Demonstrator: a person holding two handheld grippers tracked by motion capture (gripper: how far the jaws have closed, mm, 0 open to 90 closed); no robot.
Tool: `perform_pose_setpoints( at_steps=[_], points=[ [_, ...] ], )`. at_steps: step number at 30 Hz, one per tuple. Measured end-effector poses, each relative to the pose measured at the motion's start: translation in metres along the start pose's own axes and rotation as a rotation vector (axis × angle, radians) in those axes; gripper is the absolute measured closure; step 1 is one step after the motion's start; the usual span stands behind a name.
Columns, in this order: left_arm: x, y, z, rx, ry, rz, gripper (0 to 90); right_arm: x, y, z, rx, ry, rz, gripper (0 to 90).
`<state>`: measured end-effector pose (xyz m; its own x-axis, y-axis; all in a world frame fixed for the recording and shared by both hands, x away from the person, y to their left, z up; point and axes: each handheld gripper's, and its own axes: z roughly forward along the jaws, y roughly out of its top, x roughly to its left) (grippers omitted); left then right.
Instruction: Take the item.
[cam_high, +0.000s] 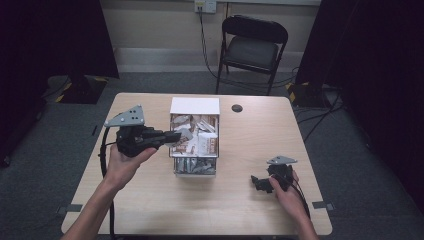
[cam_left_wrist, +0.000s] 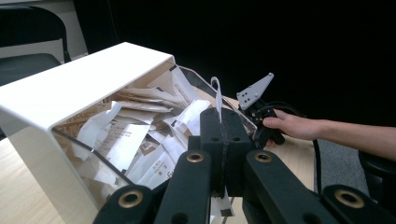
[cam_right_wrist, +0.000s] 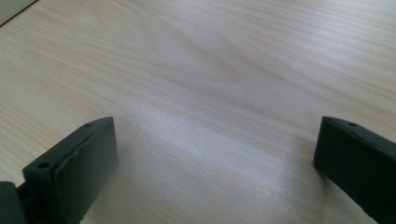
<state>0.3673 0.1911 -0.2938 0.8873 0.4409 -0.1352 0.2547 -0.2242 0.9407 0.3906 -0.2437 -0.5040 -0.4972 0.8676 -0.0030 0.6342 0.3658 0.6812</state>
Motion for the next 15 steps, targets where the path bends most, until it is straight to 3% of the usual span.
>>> perform_pose_setpoints(
  at_steps=[15],
  points=[
    [0.0,0.002,-0.018,-0.03,0.025,0.003,90.0,0.0,0.0,0.0,0.0,0.0,0.001,0.0]
  ],
)
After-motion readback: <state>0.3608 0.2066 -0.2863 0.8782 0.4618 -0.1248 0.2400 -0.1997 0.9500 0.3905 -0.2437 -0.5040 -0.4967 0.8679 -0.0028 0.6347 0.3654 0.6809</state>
